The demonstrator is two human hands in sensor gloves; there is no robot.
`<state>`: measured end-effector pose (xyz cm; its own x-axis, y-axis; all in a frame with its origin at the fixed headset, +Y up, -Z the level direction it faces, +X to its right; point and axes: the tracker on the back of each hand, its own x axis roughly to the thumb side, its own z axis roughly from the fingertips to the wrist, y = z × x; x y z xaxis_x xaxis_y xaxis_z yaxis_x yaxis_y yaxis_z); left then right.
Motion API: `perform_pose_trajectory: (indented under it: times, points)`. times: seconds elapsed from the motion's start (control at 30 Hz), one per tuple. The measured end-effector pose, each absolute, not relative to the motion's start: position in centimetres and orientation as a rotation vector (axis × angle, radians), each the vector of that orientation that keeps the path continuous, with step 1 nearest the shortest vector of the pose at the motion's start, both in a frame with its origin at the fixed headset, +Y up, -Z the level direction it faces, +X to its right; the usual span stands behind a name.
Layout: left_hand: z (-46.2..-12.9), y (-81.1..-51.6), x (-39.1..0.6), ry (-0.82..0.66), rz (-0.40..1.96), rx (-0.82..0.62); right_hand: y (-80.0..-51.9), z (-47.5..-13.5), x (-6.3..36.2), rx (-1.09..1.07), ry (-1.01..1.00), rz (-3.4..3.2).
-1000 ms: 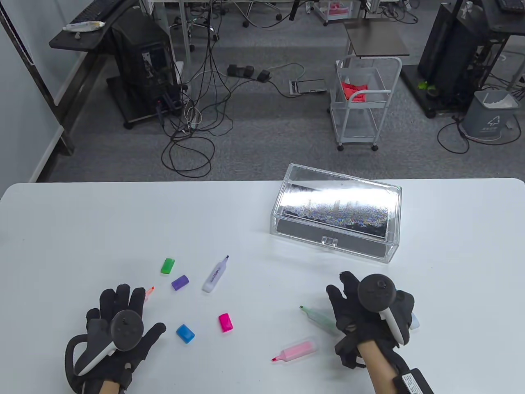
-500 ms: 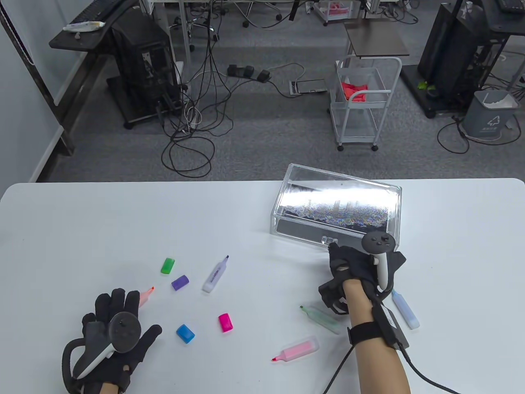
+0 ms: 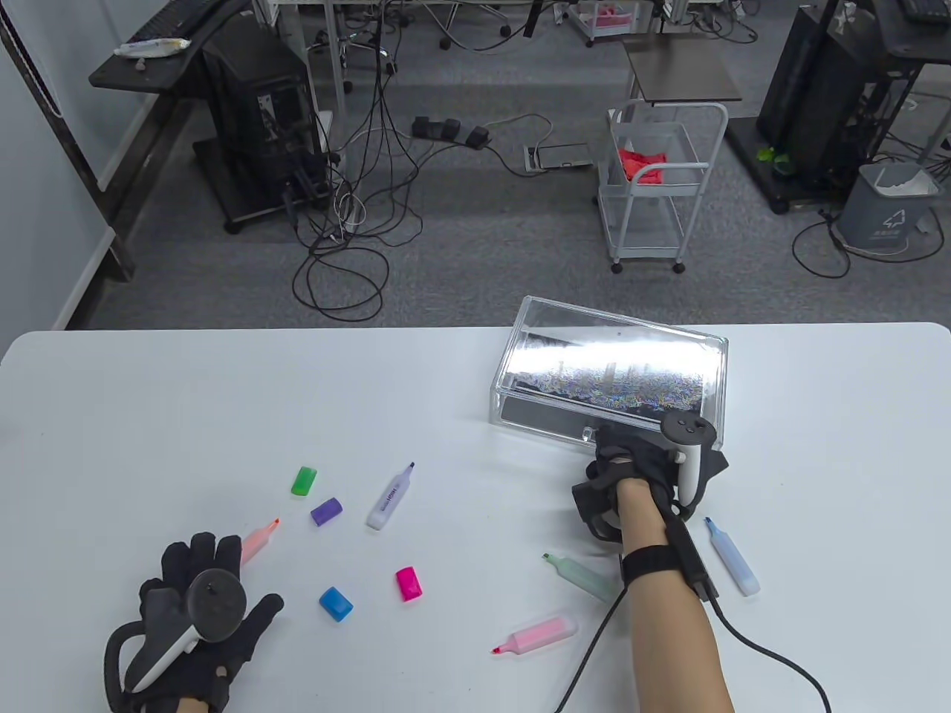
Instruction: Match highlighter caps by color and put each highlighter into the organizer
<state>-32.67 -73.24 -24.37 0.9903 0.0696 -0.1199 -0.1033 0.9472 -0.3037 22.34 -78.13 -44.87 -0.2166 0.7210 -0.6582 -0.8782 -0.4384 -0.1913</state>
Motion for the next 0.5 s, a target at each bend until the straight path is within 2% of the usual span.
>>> perform_pose_trajectory:
  times: [0.5]
  points:
    - [-24.46, -73.23, -32.75, 0.122, 0.078, -0.330, -79.16, -44.68, 23.08, -0.882, 0.257, 1.723]
